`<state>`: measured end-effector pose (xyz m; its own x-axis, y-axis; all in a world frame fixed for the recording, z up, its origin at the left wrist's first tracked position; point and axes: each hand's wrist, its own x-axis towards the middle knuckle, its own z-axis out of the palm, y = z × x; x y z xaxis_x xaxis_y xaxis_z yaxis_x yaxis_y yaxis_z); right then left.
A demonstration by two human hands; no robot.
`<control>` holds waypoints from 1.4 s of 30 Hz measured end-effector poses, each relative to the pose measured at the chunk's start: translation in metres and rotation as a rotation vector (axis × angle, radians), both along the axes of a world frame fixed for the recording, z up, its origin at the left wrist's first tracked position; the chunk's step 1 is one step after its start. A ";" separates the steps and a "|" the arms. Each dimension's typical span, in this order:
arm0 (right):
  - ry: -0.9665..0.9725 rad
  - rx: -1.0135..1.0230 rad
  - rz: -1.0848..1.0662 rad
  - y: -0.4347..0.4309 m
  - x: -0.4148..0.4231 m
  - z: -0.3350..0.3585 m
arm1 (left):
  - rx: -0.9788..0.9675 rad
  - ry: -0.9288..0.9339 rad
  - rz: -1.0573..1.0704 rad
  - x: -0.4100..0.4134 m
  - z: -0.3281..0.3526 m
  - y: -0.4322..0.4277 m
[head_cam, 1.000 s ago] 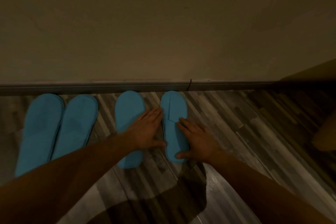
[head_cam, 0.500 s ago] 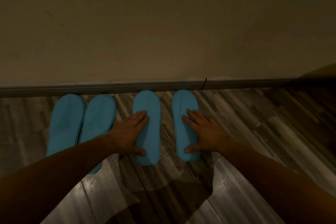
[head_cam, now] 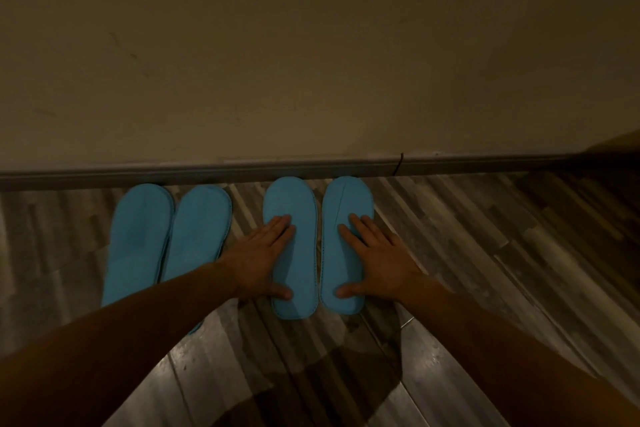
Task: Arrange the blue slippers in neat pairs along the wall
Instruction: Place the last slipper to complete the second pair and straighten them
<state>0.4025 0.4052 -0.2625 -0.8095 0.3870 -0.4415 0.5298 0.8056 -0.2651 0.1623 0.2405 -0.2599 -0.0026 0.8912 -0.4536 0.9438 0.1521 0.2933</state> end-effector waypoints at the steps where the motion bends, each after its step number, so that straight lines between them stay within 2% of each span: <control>1: 0.002 0.000 0.001 0.000 0.000 0.000 | -0.001 -0.001 0.003 0.000 0.000 0.000; 42: 0.005 -0.025 0.025 0.004 -0.001 -0.001 | -0.002 -0.014 0.047 0.010 -0.002 0.009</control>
<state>0.4011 0.4095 -0.2631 -0.8209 0.3560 -0.4465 0.5085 0.8115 -0.2879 0.1723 0.2491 -0.2619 -0.0378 0.8895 -0.4554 0.9314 0.1965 0.3065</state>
